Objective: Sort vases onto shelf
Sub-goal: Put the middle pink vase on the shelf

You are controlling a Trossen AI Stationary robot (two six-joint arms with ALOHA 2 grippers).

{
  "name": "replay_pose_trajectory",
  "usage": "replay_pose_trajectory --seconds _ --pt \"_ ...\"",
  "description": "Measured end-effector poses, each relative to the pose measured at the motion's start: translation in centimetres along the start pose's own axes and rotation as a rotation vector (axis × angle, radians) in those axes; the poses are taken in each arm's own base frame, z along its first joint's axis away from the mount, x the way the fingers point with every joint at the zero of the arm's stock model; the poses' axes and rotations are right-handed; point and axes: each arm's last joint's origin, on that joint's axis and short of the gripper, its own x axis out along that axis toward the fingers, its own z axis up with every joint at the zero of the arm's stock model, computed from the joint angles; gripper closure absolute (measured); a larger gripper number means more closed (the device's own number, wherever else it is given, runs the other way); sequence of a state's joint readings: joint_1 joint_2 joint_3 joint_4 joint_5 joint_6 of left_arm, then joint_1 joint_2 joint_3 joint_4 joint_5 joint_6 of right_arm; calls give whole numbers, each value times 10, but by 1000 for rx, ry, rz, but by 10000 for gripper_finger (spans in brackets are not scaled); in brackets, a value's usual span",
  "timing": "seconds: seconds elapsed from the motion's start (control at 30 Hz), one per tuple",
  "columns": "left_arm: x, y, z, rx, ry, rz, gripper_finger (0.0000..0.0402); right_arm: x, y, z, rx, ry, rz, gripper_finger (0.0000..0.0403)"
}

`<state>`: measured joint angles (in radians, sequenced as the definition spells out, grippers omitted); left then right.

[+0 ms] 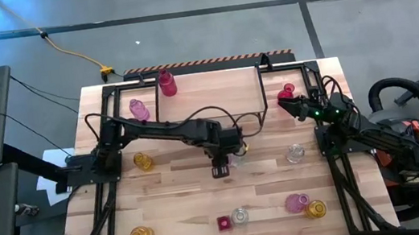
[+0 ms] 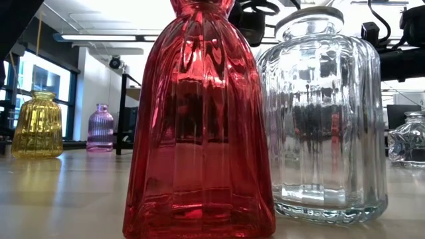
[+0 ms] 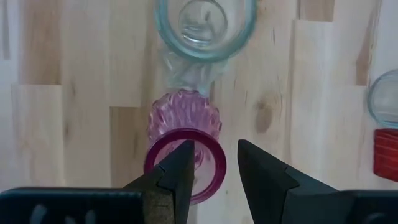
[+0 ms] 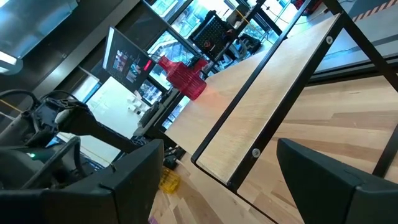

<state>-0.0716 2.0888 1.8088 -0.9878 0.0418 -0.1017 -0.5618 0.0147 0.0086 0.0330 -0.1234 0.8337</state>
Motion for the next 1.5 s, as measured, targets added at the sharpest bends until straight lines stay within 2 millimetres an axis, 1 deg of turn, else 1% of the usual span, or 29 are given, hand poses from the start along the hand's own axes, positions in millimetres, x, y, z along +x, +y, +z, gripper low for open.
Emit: replay_pose_trajectory --seconds 0.17,0.23,0.33,0.5,0.57,0.83,0.97,1.13,1.3,1.43,1.5 --pt "0 0 1 8 -12 9 290 0 0 0 3 0 0 100" --pt "0 0 1 8 -13 8 296 0 0 0 3 0 0 100" --pt "0 1 1 15 -10 10 319 0 0 0 3 0 0 100" --pt "0 1 0 27 -5 22 376 0 0 0 3 0 0 100" --pt "0 2 1 23 -7 13 390 0 0 0 3 0 0 100" --pt "0 1 -2 23 19 17 393 0 0 0 -2 0 0 100" --pt "-5 2 -5 23 37 43 394 0 0 0 -4 0 0 100" --pt "-19 4 -11 39 52 130 394 0 0 0 -4 -1 0 100" --pt "-27 7 -18 59 117 193 395 0 0 0 -4 3 -4 100" --pt "-40 7 -19 92 162 241 395 0 0 0 -3 3 -4 100" --pt "-47 8 -16 112 149 263 395 0 0 0 -3 3 -4 100"
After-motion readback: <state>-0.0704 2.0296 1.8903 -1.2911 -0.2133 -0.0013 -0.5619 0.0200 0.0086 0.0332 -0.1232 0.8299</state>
